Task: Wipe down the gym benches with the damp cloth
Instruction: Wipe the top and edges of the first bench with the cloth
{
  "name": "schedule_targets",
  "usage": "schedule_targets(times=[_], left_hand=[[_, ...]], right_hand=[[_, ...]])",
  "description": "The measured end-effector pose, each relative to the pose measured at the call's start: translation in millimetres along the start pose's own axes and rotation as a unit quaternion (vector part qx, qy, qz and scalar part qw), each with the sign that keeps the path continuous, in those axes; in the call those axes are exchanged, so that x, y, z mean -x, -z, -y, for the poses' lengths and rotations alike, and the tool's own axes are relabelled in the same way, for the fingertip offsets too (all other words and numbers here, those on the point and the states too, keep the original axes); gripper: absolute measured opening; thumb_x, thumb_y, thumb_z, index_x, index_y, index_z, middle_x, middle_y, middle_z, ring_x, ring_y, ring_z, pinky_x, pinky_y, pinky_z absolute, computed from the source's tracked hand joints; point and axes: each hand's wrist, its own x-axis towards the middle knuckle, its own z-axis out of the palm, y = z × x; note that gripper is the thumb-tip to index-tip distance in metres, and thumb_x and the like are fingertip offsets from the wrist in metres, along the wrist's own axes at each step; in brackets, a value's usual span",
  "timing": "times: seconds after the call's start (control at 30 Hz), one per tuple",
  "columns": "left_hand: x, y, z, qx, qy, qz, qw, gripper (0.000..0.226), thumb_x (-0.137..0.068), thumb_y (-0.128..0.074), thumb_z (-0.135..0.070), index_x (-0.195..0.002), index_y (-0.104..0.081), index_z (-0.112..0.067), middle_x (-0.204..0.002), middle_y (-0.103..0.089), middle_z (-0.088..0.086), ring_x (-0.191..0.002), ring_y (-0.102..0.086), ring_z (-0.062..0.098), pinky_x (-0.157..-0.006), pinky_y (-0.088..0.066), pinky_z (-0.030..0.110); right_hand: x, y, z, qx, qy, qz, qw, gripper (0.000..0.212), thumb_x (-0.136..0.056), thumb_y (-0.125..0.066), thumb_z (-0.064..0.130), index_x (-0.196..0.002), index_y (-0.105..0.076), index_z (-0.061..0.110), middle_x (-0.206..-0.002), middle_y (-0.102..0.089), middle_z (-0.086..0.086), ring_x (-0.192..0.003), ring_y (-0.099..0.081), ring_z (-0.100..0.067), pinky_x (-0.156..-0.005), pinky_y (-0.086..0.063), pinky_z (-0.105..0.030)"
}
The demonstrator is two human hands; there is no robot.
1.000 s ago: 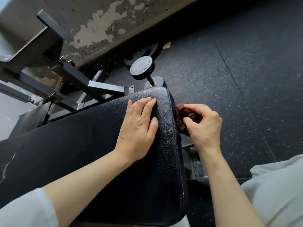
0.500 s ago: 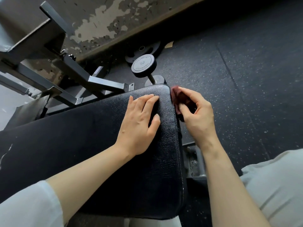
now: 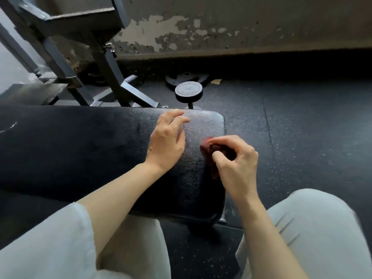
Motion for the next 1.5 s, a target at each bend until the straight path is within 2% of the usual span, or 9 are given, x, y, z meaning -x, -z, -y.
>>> schedule_targets(times=[0.2, 0.37, 0.47, 0.6, 0.77, 1.0, 1.2, 1.4, 1.5], left_hand=[[69, 57, 49, -0.034, 0.057, 0.044, 0.997, 0.024, -0.081, -0.068, -0.002, -0.102, -0.07, -0.012, -0.12, -0.061, 0.001, -0.126, -0.047, 0.021, -0.111, -0.034, 0.037], [105, 56, 42, -0.015, 0.05, 0.051, 0.997, 0.027, -0.088, -0.053, -0.019, -0.109, -0.069, -0.013, -0.118, -0.062, 0.002, -0.124, -0.049, 0.021, -0.116, -0.023, 0.039], [107, 51, 28, -0.028, 0.023, 0.066, 0.997, 0.039, -0.087, -0.043, -0.029, -0.111, -0.069, -0.012, -0.117, -0.064, 0.004, -0.123, -0.051, 0.024, -0.115, -0.022, 0.048], [103, 51, 24, -0.053, 0.009, 0.063, 0.997, 0.042, -0.084, -0.042, -0.031, -0.108, -0.07, -0.01, -0.113, -0.066, 0.004, -0.12, -0.053, 0.028, -0.114, -0.024, 0.054], [94, 64, 43, -0.078, 0.047, 0.053, 0.994, 0.041, -0.086, -0.045, -0.032, -0.111, -0.069, -0.01, -0.116, -0.066, 0.006, -0.122, -0.052, 0.027, -0.115, -0.023, 0.051], [95, 70, 77, -0.139, 0.109, 0.049, 0.983, 0.053, -0.088, -0.037, -0.04, -0.122, -0.064, -0.01, -0.124, -0.061, 0.01, -0.124, -0.05, 0.029, -0.116, -0.021, 0.051], [96, 67, 76, -0.137, 0.108, -0.002, 0.985, 0.044, -0.085, -0.044, -0.038, -0.114, -0.067, -0.012, -0.117, -0.065, 0.004, -0.122, -0.052, 0.024, -0.118, -0.018, 0.045], [99, 67, 79, -0.139, 0.114, 0.0, 0.984, 0.045, -0.084, -0.043, -0.038, -0.114, -0.066, -0.014, -0.117, -0.066, 0.003, -0.121, -0.053, 0.024, -0.117, -0.02, 0.046], [101, 69, 80, -0.132, 0.111, -0.009, 0.985, 0.043, -0.085, -0.044, -0.038, -0.114, -0.066, -0.014, -0.116, -0.066, 0.001, -0.12, -0.054, 0.023, -0.118, -0.019, 0.045]], right_hand=[[61, 0, 9, 0.144, 0.127, 0.132, 0.972, 0.021, -0.07, -0.059, 0.023, -0.084, -0.075, 0.02, -0.101, -0.066, 0.012, -0.103, -0.054, -0.015, -0.095, -0.035, -0.013], [60, 3, -8, 0.323, 0.166, 0.18, 0.914, 0.039, -0.084, -0.054, 0.043, -0.118, -0.066, 0.027, -0.129, -0.055, -0.001, -0.124, -0.044, -0.026, -0.101, -0.038, -0.039], [58, -9, -9, 0.282, 0.089, 0.196, 0.935, 0.043, -0.086, -0.055, 0.034, -0.125, -0.062, 0.019, -0.142, -0.046, -0.01, -0.134, -0.039, -0.03, -0.114, -0.029, -0.044], [77, -16, -5, 0.271, 0.197, 0.321, 0.886, 0.039, -0.089, -0.056, 0.021, -0.127, -0.06, 0.014, -0.144, -0.045, -0.014, -0.135, -0.04, -0.032, -0.114, -0.031, -0.043], [-3, -29, -16, 0.346, 0.099, 0.227, 0.905, 0.043, -0.091, -0.057, 0.031, -0.133, -0.055, 0.019, -0.148, -0.04, -0.013, -0.138, -0.033, -0.035, -0.115, -0.025, -0.045], [20, -52, -6, 0.292, 0.221, 0.377, 0.851, 0.043, -0.093, -0.055, 0.022, -0.136, -0.053, 0.023, -0.154, -0.031, -0.012, -0.144, -0.025, -0.032, -0.119, -0.018, -0.047], [-64, -59, -26, 0.369, 0.08, 0.191, 0.906, 0.042, -0.093, -0.055, 0.022, -0.133, -0.051, 0.011, -0.145, -0.036, -0.016, -0.135, -0.032, -0.035, -0.114, -0.024, -0.046], [6, -122, 0, 0.295, 0.231, 0.388, 0.842, 0.051, -0.094, -0.053, 0.014, -0.143, -0.042, 0.012, -0.155, -0.022, -0.023, -0.144, -0.017, -0.039, -0.12, -0.013, -0.044], [-39, -112, -12, 0.343, 0.245, 0.373, 0.827, 0.048, -0.097, -0.05, 0.027, -0.144, -0.04, 0.027, -0.155, -0.027, -0.007, -0.145, -0.02, -0.027, -0.119, -0.014, -0.047]])
